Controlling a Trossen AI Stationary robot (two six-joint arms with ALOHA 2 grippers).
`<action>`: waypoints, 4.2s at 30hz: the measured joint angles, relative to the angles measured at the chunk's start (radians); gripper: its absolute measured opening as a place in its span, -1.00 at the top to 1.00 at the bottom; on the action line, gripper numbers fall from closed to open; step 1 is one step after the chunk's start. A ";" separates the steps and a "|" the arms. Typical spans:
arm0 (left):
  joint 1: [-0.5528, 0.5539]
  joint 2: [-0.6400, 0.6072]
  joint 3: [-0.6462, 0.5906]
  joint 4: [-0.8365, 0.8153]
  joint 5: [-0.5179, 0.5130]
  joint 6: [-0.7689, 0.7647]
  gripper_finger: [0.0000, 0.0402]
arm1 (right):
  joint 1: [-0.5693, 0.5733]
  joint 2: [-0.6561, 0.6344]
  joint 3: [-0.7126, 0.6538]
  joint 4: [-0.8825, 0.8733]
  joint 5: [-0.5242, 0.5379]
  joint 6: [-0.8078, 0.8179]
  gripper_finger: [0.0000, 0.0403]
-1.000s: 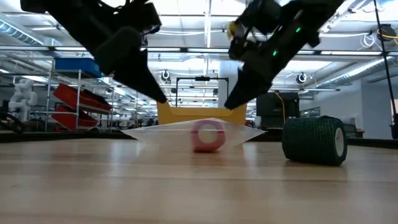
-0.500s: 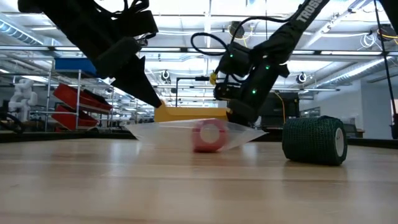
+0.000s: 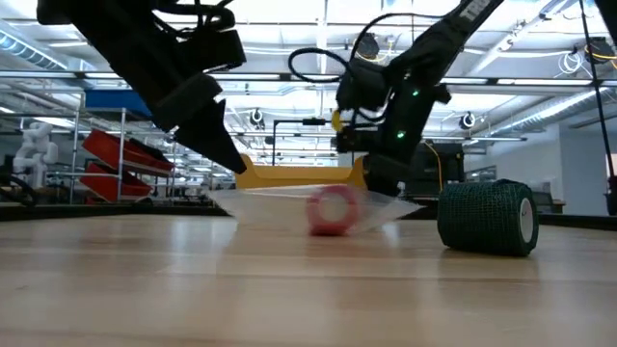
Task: Roll bandage
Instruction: Open the transparent zip bag containing the rolled red bandage
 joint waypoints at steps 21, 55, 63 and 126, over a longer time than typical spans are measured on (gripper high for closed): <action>-0.032 -0.346 0.000 0.181 0.014 0.312 -0.01 | 0.602 -0.258 0.002 -0.041 0.893 -0.394 1.00; 0.017 -0.098 0.000 0.436 0.280 0.331 -0.01 | 0.843 -0.101 0.003 0.243 1.317 -0.780 0.99; 0.022 -0.098 0.000 0.439 0.270 0.340 0.17 | 0.843 -0.101 0.004 0.251 1.317 -0.798 0.98; -0.069 -0.193 -0.076 -0.028 -0.059 -0.124 0.70 | 0.138 0.019 -0.005 0.100 0.123 0.157 1.00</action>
